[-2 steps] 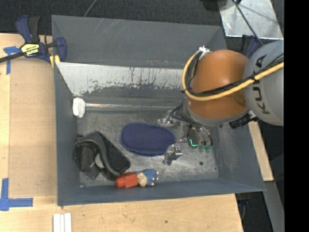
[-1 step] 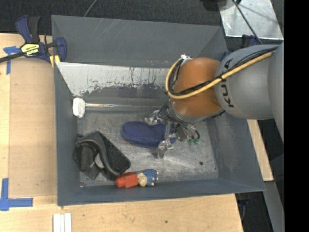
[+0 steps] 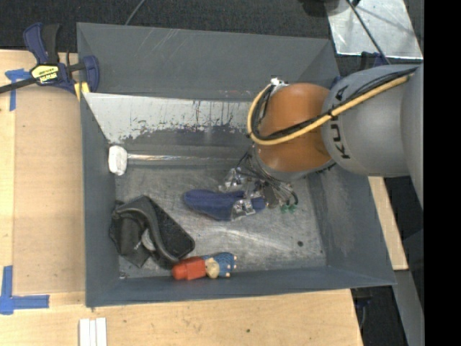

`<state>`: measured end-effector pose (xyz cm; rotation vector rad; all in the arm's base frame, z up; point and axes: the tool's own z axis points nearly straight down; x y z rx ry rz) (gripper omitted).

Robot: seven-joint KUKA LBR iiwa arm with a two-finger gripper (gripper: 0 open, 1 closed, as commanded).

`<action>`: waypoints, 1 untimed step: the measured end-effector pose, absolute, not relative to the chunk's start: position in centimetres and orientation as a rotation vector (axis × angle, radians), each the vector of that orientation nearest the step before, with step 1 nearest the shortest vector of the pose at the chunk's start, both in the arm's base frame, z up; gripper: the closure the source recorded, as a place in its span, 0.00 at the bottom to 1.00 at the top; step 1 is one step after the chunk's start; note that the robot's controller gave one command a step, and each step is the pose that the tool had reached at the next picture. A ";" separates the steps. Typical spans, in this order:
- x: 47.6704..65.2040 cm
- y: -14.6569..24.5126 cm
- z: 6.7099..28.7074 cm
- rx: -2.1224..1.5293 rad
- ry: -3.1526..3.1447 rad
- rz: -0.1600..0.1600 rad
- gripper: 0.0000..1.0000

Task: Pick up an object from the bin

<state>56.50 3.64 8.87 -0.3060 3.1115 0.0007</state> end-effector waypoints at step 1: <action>58.4 3.4 23.0 -0.285 3.116 -0.001 1.00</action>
Offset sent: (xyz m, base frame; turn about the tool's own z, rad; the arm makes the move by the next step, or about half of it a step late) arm 0.0161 -0.0022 0.1353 0.0123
